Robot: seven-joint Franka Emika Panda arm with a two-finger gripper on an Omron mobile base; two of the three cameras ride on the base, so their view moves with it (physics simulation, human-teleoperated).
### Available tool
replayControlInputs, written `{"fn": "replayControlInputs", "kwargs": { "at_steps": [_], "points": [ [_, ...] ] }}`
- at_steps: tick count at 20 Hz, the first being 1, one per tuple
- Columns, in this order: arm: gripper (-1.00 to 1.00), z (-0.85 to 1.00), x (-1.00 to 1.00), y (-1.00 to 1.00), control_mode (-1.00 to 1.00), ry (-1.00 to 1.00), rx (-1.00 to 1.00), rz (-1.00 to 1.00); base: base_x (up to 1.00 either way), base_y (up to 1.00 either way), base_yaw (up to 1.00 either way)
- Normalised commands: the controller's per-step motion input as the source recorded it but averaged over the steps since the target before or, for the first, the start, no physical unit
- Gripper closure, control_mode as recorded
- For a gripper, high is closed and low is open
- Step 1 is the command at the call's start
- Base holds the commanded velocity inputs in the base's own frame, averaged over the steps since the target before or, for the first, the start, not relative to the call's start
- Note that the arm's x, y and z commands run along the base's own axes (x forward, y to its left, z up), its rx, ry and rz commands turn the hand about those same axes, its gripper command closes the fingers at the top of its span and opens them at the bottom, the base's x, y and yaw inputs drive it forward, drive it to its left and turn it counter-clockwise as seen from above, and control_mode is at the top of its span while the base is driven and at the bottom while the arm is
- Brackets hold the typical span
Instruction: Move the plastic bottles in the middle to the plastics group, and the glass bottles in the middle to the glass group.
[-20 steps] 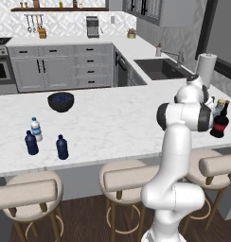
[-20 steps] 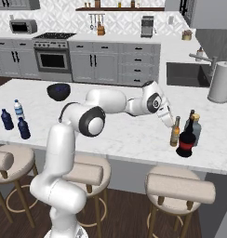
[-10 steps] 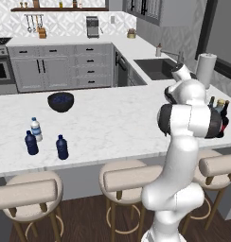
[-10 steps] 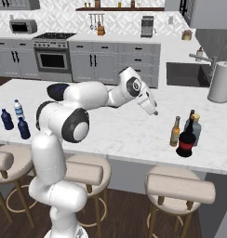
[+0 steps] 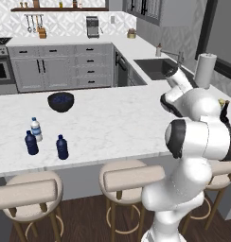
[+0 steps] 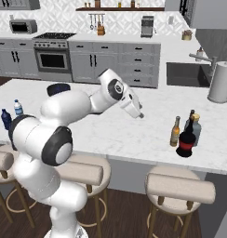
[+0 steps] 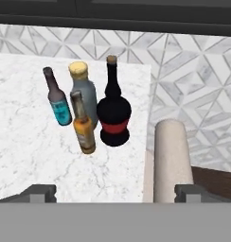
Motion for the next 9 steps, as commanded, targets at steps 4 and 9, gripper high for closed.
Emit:
{"fn": "replayControlInputs", "kwargs": {
  "at_steps": [4,9],
  "points": [
    [-1.00,0.27,-0.65,0.30,-1.00,0.00,0.00,0.14,0.00,0.00,0.00],
    [-1.00,0.18,-0.63,0.42,-1.00,0.00,0.00,0.11,0.00,0.00,0.00]
  ]
}}
